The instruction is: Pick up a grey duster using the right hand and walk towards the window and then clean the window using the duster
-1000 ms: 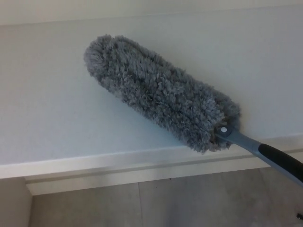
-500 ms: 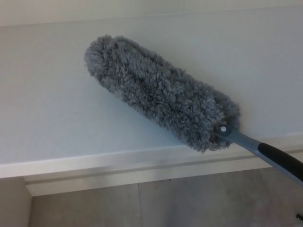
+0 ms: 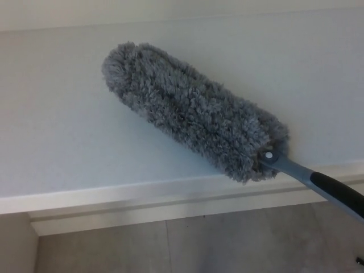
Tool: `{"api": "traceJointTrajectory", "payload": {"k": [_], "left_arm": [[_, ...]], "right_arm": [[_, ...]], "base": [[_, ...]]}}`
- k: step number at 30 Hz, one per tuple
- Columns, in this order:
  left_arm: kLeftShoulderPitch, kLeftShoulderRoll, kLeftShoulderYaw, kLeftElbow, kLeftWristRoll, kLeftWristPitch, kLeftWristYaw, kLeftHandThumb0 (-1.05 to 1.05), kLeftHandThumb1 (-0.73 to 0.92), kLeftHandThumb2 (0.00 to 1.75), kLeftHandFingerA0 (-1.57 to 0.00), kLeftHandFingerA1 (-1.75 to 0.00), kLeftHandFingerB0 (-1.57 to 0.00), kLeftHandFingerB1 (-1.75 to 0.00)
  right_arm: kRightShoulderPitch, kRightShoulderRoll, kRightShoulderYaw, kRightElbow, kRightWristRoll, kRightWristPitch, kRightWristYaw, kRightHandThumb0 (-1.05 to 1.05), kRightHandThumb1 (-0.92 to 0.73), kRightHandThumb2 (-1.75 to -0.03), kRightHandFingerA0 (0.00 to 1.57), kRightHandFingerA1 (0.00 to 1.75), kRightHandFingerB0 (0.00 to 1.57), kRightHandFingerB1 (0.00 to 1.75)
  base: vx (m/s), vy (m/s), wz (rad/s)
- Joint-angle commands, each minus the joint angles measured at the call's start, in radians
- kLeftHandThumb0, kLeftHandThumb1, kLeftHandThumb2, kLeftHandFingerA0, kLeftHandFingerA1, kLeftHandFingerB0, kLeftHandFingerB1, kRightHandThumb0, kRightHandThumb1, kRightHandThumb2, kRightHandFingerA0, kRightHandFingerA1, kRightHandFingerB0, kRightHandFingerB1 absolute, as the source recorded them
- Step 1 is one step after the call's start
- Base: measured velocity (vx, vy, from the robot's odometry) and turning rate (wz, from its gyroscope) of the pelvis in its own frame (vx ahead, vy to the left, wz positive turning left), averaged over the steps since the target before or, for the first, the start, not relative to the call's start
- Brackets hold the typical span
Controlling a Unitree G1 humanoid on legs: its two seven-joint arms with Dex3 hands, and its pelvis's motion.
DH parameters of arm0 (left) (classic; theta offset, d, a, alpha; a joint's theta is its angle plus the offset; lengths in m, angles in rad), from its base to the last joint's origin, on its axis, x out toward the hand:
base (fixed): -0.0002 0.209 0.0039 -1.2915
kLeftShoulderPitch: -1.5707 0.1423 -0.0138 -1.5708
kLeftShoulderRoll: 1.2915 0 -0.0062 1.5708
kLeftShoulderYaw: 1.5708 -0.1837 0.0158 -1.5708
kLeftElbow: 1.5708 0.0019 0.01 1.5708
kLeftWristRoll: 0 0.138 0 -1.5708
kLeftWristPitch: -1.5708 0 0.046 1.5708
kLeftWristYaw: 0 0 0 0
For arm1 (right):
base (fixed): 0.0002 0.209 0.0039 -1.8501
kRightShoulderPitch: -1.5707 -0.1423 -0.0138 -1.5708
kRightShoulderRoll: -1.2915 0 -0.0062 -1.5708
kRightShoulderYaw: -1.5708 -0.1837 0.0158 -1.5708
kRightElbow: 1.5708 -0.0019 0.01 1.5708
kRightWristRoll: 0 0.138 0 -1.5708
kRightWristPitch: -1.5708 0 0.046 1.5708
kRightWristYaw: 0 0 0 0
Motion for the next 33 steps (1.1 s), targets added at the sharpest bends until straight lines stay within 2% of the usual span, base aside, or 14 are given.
{"api": "traceJointTrajectory", "payload": {"k": [1,10,14,15,16,18,19,21,22,24,25,26,27,33], "left_arm": [[0.020,0.020,0.018,0.004,-0.043,-0.121,0.007,-0.20,0.69,0.76,-1.02,-1.16,-0.86,-0.83],[0.030,0.016,0.015,-0.005,-0.039,-0.125,0.000,-0.19,0.68,0.76,-1.06,-1.20,-0.87,-0.88],[0.039,0.016,0.021,-0.002,-0.042,-0.128,0.004,-0.22,0.69,0.70,-0.98,-1.20,-0.84,-0.86],[0.040,0.015,0.023,-0.001,-0.044,-0.132,0.001,-0.21,0.68,0.74,-1.00,-1.21,-0.87,-0.89],[0.041,0.015,0.024,0.000,-0.044,-0.132,0.002,-0.22,0.71,0.72,-1.03,-1.17,-0.85,-0.85],[0.043,0.014,0.020,0.001,-0.038,-0.131,0.008,-0.22,0.70,0.71,-1.04,-1.18,-0.85,-0.85],[0.045,0.013,0.018,0.001,-0.037,-0.134,0.009,-0.21,0.70,0.74,-1.02,-1.19,-0.85,-0.85],[0.047,0.010,0.017,-0.001,-0.038,-0.139,0.011,-0.21,0.70,0.74,-1.01,-1.19,-0.86,-0.86],[0.048,0.007,0.020,-0.001,-0.045,-0.141,0.006,-0.21,0.69,0.71,-1.00,-1.18,-0.86,-0.87],[0.049,0.005,0.026,-0.001,-0.056,-0.139,-0.003,-0.21,0.69,0.73,-1.02,-1.18,-0.86,-0.86],[0.049,0.005,0.028,0.000,-0.060,-0.140,-0.005,-0.22,0.68,0.74,-1.05,-1.18,-0.89,-0.90],[0.050,0.004,0.031,0.000,-0.063,-0.144,-0.008,-0.22,0.68,0.74,-1.05,-1.18,-0.89,-0.90],[0.050,0.003,0.031,0.000,-0.065,-0.143,-0.009,-0.19,0.67,0.78,-1.03,-1.19,-0.89,-0.89],[0.055,0.003,0.028,-0.004,-0.065,-0.143,-0.003,-0.20,0.68,0.78,-1.00,-1.20,-0.89,-0.90]], "right_arm": [[-0.140,0.028,0.022,-0.087,-0.343,-0.067,-0.008,-0.88,-0.51,-0.90,0.00,0.10,0.12,0.04],[-0.291,-0.005,0.119,-0.076,-0.440,0.005,0.105,-0.80,-0.44,-0.85,0.00,0.15,0.07,0.07],[-0.339,-0.053,0.093,-0.057,-0.445,0.043,0.154,-0.82,-0.46,-0.85,0.00,0.14,0.10,0.04],[-0.350,-0.062,0.087,-0.054,-0.446,0.053,0.164,-0.76,-0.45,-0.70,0.00,0.00,0.02,0.16],[-0.364,-0.074,0.077,-0.046,-0.445,0.064,0.173,-0.80,-0.45,-0.84,0.00,0.18,0.07,0.06],[-0.392,-0.098,0.061,-0.032,-0.454,0.083,0.184,-0.80,-0.45,-0.84,0.00,0.17,0.10,0.05],[-0.402,-0.105,0.058,-0.028,-0.459,0.092,0.191,-0.77,-0.40,-0.70,0.00,0.03,0.06,0.11],[-0.420,-0.116,0.056,-0.023,-0.467,0.107,0.205,-0.77,-0.40,-0.70,0.00,0.02,0.06,0.11],[-0.439,-0.125,0.056,-0.015,-0.477,0.120,0.219,-0.71,-0.48,-0.65,0.00,0.06,0.02,0.23],[-0.470,-0.142,0.054,0.002,-0.489,0.139,0.239,-0.76,-0.41,-0.75,0.00,0.10,0.08,0.15],[-0.482,-0.148,0.055,0.008,-0.502,0.149,0.249,-0.75,-0.55,-0.58,0.00,0.06,0.02,0.28],[-0.493,-0.150,0.057,0.012,-0.522,0.162,0.263,-0.75,-0.55,-0.58,0.00,0.06,0.02,0.28],[-0.509,-0.157,0.057,0.026,-0.527,0.171,0.267,-0.77,-0.43,-0.76,0.00,0.09,0.08,0.16],[-0.555,-0.183,0.069,0.082,-0.574,0.198,0.255,-0.83,-0.47,-0.85,0.00,0.15,0.13,0.09]], "base": [[0.00,0.000,0.00],[0.00,0.000,0.00],[0.00,0.000,0.00],[0.00,0.000,0.00],[0.00,0.000,0.00],[0.00,0.000,0.00],[0.00,0.000,0.00],[0.00,0.000,0.00],[0.00,0.000,0.00],[0.00,0.000,0.00],[0.00,0.000,0.00],[0.00,0.000,0.00],[0.00,0.000,0.00],[0.00,0.000,0.00]]}}
